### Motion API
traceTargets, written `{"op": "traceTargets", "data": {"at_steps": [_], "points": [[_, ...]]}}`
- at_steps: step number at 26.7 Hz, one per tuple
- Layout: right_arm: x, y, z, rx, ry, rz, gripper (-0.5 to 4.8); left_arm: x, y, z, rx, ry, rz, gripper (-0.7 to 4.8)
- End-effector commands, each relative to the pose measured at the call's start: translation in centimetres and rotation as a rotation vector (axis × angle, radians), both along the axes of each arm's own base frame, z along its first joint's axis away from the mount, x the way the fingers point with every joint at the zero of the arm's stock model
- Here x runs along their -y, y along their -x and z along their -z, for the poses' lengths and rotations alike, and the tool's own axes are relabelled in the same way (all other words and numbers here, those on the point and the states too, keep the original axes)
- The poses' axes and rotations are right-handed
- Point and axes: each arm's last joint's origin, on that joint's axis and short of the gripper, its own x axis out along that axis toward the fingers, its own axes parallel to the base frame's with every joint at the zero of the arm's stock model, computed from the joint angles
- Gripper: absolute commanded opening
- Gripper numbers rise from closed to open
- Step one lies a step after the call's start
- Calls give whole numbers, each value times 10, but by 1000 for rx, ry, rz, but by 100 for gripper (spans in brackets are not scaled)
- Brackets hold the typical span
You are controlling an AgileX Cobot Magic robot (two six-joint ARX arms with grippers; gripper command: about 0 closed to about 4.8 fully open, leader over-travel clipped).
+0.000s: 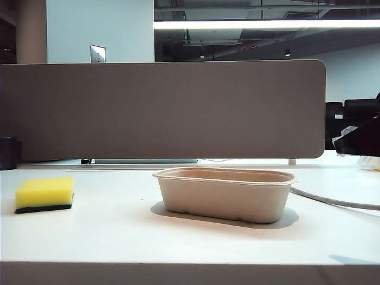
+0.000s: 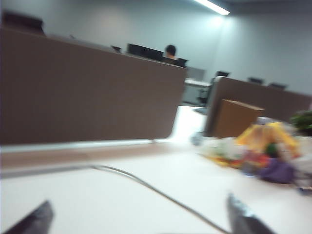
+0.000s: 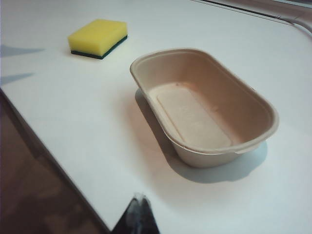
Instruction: Pick up the cleaning sponge from the table and place it into the paper lunch box.
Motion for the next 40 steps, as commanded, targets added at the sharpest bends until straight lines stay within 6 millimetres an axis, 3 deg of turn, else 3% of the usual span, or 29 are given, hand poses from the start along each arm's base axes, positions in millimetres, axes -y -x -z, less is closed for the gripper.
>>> {"op": "traceTargets", "data": {"at_steps": [1, 3, 8, 12, 15, 21, 26, 31, 40], "points": [[0, 0, -2, 14, -14, 0, -5, -2, -20, -8, -176, -119, -156, 479], [0, 0, -2, 13, -14, 0, -5, 0, -44, -6, -321, -135, -176, 479], [0, 0, -2, 13, -14, 0, -5, 9, -122, 32, -704, -114, -184, 479], [0, 0, -2, 13, -14, 0, -5, 15, -168, 52, -841, -117, -171, 479], [0, 0, -2, 13, -14, 0, -5, 18, -174, 57, -852, -89, -150, 479], [0, 0, -2, 13, -14, 0, -5, 13, -170, 66, -950, -134, -338, 479], [0, 0, -2, 13, -14, 0, -5, 13, -174, 74, -978, -116, -356, 479], [0, 0, -2, 13, -14, 0, -5, 33, -185, 100, -1032, -147, -291, 479], [0, 0, -2, 13, -13, -1, -5, 41, -187, 137, -1183, -259, -285, 479]]}}
